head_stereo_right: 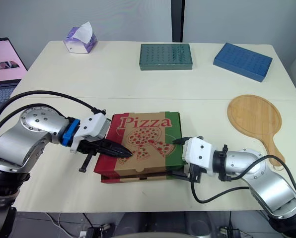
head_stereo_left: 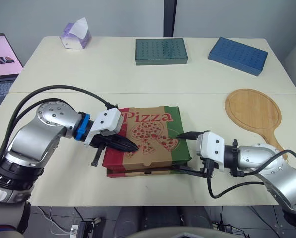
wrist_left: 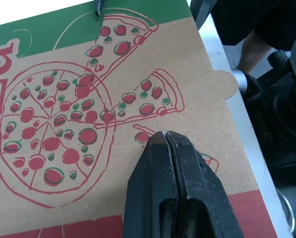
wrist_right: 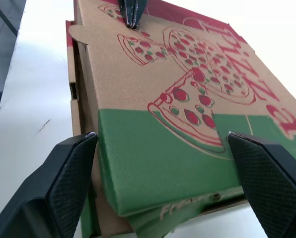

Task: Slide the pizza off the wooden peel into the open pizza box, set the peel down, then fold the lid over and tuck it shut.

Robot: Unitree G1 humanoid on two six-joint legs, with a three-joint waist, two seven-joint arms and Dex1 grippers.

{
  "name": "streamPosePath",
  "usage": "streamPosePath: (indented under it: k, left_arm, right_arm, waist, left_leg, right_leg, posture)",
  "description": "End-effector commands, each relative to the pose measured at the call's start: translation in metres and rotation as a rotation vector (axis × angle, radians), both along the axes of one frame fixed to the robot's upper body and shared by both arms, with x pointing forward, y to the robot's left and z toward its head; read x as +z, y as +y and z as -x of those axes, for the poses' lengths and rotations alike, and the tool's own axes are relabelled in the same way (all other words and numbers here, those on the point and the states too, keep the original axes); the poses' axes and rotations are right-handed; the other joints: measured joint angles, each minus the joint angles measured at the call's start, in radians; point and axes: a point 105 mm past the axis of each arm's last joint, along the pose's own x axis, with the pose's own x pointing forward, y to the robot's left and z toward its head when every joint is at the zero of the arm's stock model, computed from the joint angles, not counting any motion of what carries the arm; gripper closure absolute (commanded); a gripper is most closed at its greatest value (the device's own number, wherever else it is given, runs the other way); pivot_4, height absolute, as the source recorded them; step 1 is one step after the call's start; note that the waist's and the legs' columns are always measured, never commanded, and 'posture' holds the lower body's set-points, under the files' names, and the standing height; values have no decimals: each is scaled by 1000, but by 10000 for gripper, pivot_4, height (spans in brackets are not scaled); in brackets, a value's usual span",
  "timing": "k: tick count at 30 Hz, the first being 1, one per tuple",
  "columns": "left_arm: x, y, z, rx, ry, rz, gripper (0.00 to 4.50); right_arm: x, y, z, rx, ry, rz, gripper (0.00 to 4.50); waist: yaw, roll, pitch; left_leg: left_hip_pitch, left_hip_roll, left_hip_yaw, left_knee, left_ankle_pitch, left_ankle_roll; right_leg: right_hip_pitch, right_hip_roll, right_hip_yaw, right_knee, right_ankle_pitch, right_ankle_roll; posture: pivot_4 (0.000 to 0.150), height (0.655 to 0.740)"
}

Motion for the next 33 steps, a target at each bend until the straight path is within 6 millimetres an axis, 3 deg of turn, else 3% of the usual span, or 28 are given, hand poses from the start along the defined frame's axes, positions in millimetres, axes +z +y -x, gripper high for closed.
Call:
streamPosePath:
  k: [1, 11, 16, 25, 28, 31, 33]
  left_arm:
    - [-2, 6, -3, 27, -37, -28, 45000]
    - [-10, 9, -2, 41, -46, -35, 45000]
    - [-13, 10, -2, 48, -51, -41, 45000]
    - [-13, 12, -6, 53, -62, -45, 45000]
    - [-12, 12, -7, 56, -67, -43, 45000]
    - [-12, 12, -8, 57, -69, -42, 45000]
    - [-11, 12, -8, 58, -71, -42, 45000]
  right_arm:
    - [4, 0, -1, -11, -58, -3, 231]
    - [4, -5, 1, -27, -91, 7, 231]
    - [14, -12, 5, -48, -68, -43, 231]
    - [21, -49, 13, -89, 83, -63, 231]
    - [15, -64, 5, -150, 149, -53, 231]
    - [6, -64, -11, -200, 140, -53, 231]
    - [-5, -61, -11, -178, 143, -13, 6485]
  waist:
    - [0, 0, 0]
    - [0, 0, 0]
    - [0, 1, 0]
    - [1, 1, -1]
    - [0, 1, -1]
    - [-2, 1, -1]
    - [-2, 2, -1]
  left_leg:
    - [0, 0, 0, 0, 0, 0]
    - [1, 0, 0, 0, 0, 0]
    - [1, 0, 0, 0, 0, 0]
    - [2, 0, 0, 0, 0, 0]
    - [3, 0, 1, 0, 0, 0]
    - [4, 0, 1, 0, 0, 0]
    - [3, 0, 1, 0, 0, 0]
  right_leg:
    - [0, 0, 0, 0, 0, 0]
    - [0, 0, 0, 1, 0, 0]
    - [1, 0, 0, 1, 0, 0]
    - [2, 0, 0, 1, 0, 0]
    - [3, 0, 0, 1, 0, 0]
    - [4, 0, 0, 1, 0, 0]
    - [3, 0, 1, 1, 0, 0]
  posture:
    - [1500, 7400]
    - [1500, 7400]
    - [1500, 7400]
    - [1500, 7400]
    - [1500, 7400]
    - [1500, 7400]
    - [1500, 7400]
